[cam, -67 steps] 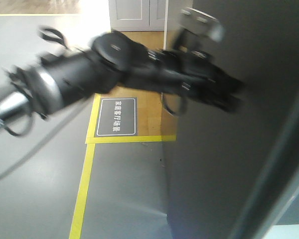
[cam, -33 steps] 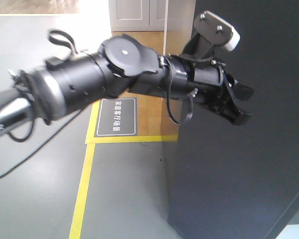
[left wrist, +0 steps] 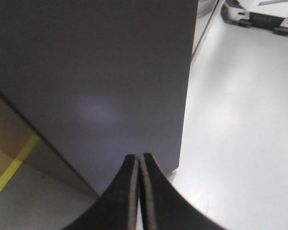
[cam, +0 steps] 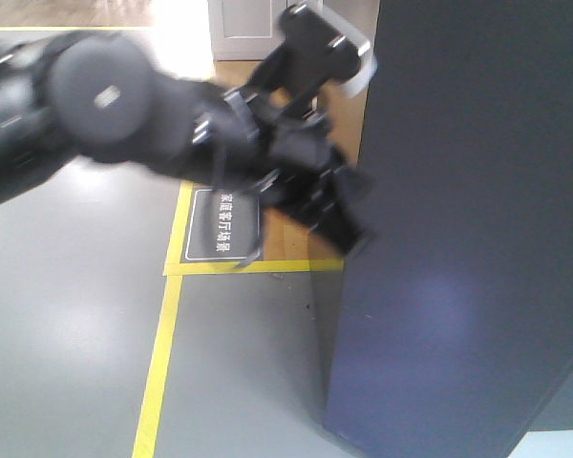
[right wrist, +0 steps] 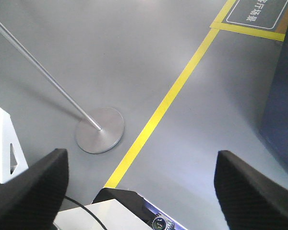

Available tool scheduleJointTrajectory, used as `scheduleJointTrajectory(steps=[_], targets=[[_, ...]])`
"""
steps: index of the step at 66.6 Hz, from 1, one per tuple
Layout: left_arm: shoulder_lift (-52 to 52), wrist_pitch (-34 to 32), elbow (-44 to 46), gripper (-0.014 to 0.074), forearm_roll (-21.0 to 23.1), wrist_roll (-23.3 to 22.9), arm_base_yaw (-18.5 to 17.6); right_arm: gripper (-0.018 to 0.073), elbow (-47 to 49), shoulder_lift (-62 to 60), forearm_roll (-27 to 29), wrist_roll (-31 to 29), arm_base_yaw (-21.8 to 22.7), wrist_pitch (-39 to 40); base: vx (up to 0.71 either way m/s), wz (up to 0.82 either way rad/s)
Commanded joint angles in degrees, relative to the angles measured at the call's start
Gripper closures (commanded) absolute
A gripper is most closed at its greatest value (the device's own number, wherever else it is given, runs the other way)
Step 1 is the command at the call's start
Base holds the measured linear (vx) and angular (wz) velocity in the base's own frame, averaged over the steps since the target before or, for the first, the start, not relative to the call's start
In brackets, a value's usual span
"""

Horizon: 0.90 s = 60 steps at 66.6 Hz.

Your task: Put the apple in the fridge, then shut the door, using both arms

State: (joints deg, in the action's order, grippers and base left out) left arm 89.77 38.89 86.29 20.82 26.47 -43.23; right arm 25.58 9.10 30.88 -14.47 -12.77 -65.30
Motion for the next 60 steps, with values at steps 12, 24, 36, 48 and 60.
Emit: scheduleJointTrajectory(steps=[12, 24, 36, 48, 60], targets=[[-12.9, -5.96, -11.63, 0.0603, -10.16, -11.66, 2.0, -0.0031, 1.32, 0.72, 2.86, -0.21, 0.09, 2.66, 0.0, 0.0], [-19.01, -4.78, -18.23, 0.0603, -18.98, -20.56, 6.48, -0.0031, 1.32, 0.72, 4.27, -0.21, 0.09, 2.66, 0.0, 0.0], [-24.03, -4.49, -23.61, 0.0603, -22.63, -25.38, 10.18, -0.0031, 1.32, 0.72, 4.78, -0.05, 0.09, 2.72, 0.0, 0.0], [-25.55, -4.73, -26.31, 0.0603, -23.02, -24.85, 11.39, -0.0002, 1.73, 2.74, 3.19, 1.19, 0.09, 2.47, 0.0, 0.0], [-25.4, -4.83, -26.31, 0.0603, -23.02, -24.68, 11.39, 0.0078, 7.99, 9.47, -4.06, 2.38, 0.09, -3.59, 0.0, 0.0]])
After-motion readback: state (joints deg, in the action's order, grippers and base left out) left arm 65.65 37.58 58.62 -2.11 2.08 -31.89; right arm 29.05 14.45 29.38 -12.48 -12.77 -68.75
